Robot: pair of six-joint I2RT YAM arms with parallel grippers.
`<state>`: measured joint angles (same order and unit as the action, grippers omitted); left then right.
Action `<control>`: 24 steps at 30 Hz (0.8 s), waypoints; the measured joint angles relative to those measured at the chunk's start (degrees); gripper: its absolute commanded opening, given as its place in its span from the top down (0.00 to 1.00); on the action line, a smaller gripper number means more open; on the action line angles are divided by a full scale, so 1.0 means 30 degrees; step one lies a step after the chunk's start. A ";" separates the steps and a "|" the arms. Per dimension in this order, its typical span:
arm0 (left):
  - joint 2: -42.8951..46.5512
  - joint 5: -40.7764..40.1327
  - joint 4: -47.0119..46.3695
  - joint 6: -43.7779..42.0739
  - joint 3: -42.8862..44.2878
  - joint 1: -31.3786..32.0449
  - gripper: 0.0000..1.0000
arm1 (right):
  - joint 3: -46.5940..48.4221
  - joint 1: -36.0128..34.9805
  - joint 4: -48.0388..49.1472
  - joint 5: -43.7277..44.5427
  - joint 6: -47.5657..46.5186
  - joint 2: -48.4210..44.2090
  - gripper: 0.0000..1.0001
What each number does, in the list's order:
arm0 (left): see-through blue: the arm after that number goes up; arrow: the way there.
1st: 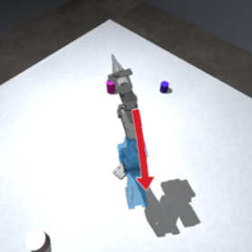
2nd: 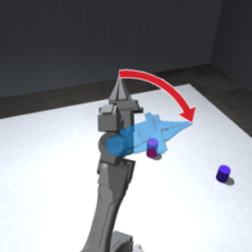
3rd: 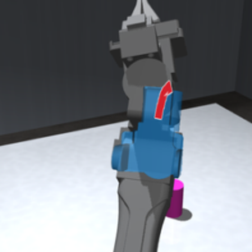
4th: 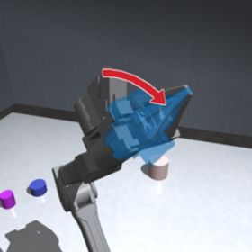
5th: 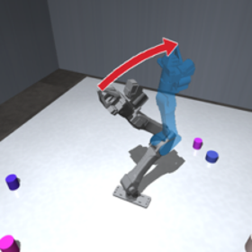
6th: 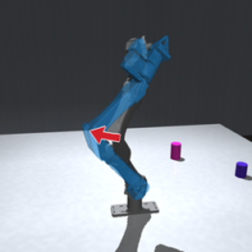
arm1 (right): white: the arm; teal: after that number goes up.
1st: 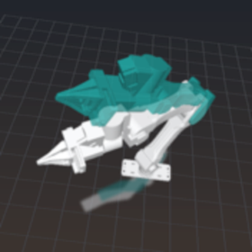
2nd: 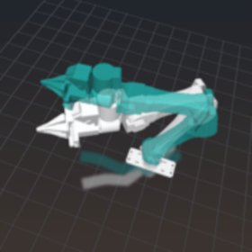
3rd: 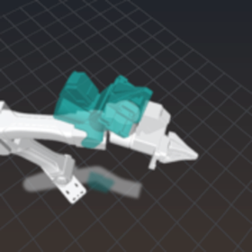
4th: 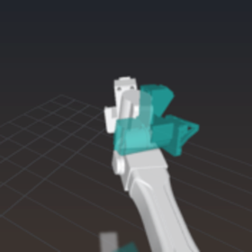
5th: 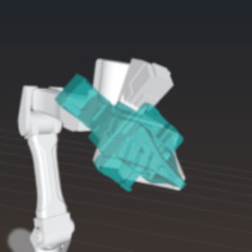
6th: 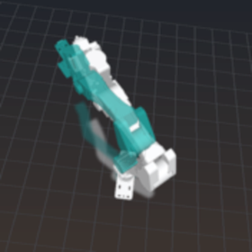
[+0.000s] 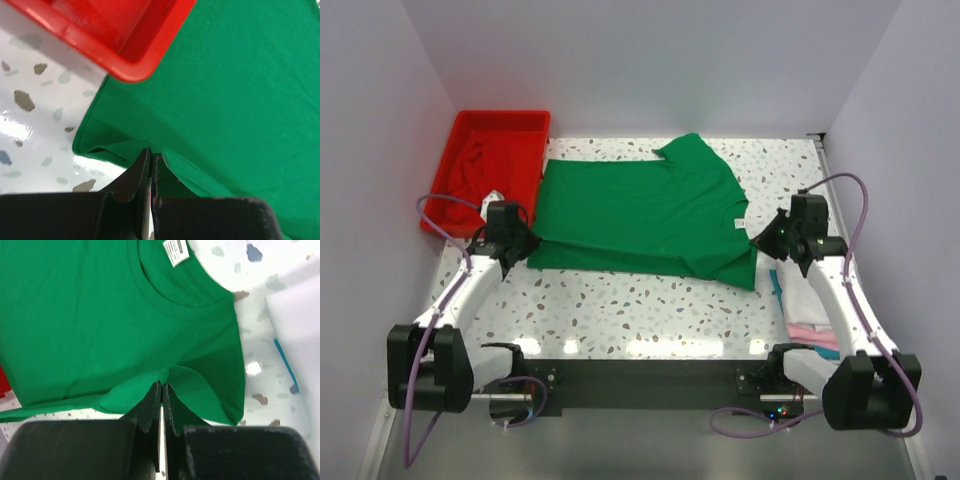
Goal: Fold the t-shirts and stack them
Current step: Fold the tshirt
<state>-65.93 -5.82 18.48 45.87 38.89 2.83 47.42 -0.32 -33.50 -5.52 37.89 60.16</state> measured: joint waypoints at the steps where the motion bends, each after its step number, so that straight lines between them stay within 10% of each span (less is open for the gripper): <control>1: -0.0612 -0.0044 -0.0219 0.0000 0.0313 0.0000 1.00 | 0.0379 0.0000 0.0342 -0.0022 -0.0015 0.0758 1.00; 24: -0.7577 -0.0372 -0.1574 0.0000 0.4058 0.0000 0.95 | 0.5493 0.0000 0.3038 -0.0597 -0.0510 0.9537 1.00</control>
<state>-88.66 -6.94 13.76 45.87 51.07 2.83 63.90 -0.32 -24.38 -7.31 36.36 88.77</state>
